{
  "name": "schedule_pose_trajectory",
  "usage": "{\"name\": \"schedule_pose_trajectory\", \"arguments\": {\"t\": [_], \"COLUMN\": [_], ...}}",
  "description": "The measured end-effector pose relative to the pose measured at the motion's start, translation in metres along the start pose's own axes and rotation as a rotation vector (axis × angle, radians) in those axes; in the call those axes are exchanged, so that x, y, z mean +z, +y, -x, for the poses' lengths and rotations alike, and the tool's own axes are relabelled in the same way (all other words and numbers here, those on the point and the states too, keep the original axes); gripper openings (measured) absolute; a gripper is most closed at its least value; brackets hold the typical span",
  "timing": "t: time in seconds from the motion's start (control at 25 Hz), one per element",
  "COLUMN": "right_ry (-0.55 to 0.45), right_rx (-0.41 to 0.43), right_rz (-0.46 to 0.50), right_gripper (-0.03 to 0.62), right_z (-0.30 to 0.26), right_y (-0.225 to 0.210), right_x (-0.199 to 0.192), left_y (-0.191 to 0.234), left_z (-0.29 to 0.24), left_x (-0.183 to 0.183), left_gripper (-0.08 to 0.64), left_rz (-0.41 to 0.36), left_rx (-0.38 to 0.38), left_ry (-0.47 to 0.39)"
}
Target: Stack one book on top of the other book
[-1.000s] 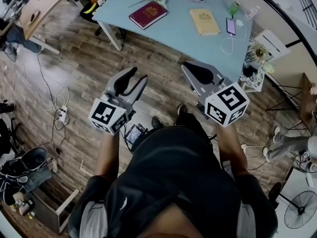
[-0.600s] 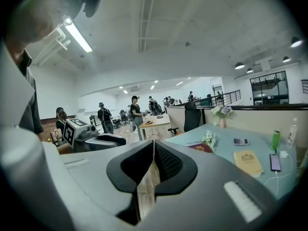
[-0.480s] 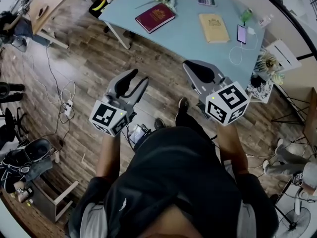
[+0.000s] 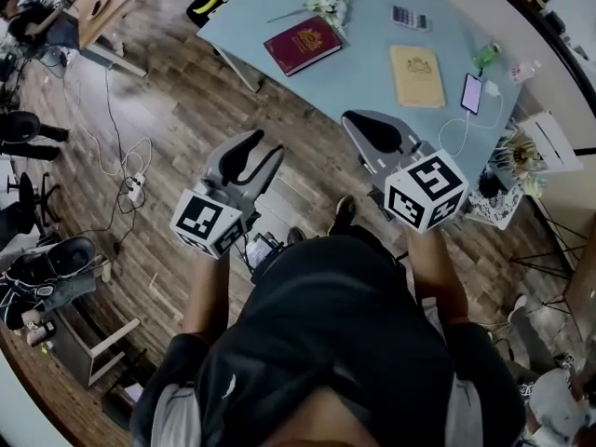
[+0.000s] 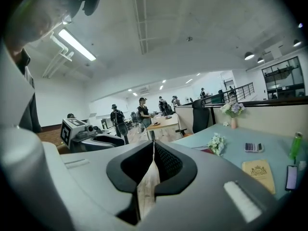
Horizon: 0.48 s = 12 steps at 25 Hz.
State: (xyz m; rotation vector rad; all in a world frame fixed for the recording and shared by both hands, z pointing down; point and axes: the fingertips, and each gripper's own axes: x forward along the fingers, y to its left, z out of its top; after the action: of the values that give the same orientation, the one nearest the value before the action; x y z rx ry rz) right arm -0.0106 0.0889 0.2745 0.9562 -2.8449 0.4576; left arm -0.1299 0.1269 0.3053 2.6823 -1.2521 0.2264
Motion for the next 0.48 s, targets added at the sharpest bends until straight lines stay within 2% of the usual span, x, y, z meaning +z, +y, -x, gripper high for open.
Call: {"name": "schedule_pose_trajectory", "arguments": {"t": [0.48], "right_ry": [-0.008], "right_rx": [0.091], "right_rz": [-0.011], "right_gripper": [0.006], "right_z": [-0.005], "right_y": [-0.058], "right_x": [0.017], "left_y": [0.001], "left_z": [-0.049], "left_x": [0.018], "left_gripper": [0.219], "left_rz": [0.004], "left_rx": [0.105], "left_ry": [0.020]}}
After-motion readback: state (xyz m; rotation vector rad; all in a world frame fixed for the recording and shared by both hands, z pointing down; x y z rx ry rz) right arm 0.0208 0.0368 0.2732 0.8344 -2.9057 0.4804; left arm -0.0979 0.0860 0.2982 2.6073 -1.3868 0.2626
